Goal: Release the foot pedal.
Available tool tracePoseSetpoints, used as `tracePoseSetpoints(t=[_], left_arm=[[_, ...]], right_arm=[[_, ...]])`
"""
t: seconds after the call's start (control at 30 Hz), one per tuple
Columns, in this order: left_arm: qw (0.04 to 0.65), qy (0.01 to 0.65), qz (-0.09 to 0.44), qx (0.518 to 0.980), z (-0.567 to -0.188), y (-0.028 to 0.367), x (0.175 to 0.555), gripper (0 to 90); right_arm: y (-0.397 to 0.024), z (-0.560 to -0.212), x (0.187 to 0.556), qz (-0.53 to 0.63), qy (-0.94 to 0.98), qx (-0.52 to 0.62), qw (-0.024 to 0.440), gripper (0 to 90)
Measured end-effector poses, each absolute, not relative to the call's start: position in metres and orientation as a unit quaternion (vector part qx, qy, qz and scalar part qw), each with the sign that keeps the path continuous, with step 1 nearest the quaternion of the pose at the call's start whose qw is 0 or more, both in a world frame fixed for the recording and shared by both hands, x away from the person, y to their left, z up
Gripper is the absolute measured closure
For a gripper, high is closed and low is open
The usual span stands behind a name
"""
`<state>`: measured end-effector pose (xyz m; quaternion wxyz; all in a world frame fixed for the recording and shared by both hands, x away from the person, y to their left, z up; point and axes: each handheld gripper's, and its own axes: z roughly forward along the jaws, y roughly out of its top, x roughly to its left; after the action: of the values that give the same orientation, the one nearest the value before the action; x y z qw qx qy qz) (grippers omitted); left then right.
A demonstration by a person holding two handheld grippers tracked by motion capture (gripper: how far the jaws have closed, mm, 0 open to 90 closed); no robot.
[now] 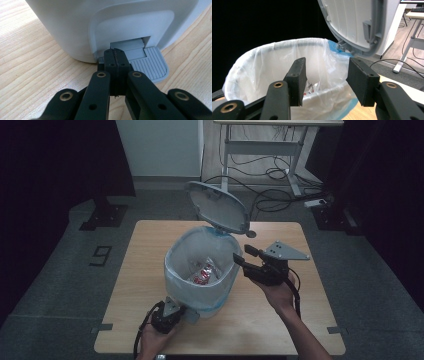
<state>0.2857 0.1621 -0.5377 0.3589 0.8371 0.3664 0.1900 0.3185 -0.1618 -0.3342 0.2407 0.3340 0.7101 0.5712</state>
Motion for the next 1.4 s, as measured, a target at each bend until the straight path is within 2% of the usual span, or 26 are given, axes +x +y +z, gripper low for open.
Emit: tracePoseSetpoints(t=[0.37, 0.47, 0.53, 0.7, 1.1, 1.4], left_arm=[[0.359, 0.373, 0.193, 0.833, -0.537, 0.162, 0.284, 90.0], [0.365, 0.387, 0.181, 0.827, -0.536, 0.168, 0.285, 72.7], [0.372, 0.395, 0.172, 0.822, -0.537, 0.172, 0.285, 64.3], [0.399, 0.403, 0.169, 0.806, -0.532, 0.182, 0.282, 53.2], [0.417, 0.387, 0.187, 0.801, -0.526, 0.185, 0.271, 43.8], [0.417, 0.394, 0.192, 0.796, -0.524, 0.193, 0.269, 42.5]], right_arm=[[-0.181, -0.347, 0.313, 0.571, 0.707, 0.342, 0.238, 49.2], [-0.186, -0.351, 0.311, 0.571, 0.706, 0.344, 0.237, 49.2], [-0.189, -0.354, 0.31, 0.572, 0.705, 0.346, 0.236, 49.2], [-0.195, -0.362, 0.307, 0.571, 0.706, 0.346, 0.235, 49.2], [-0.215, -0.394, 0.299, 0.559, 0.71, 0.361, 0.229, 49.6], [-0.236, -0.436, 0.292, 0.547, 0.709, 0.39, 0.212, 49.6]])
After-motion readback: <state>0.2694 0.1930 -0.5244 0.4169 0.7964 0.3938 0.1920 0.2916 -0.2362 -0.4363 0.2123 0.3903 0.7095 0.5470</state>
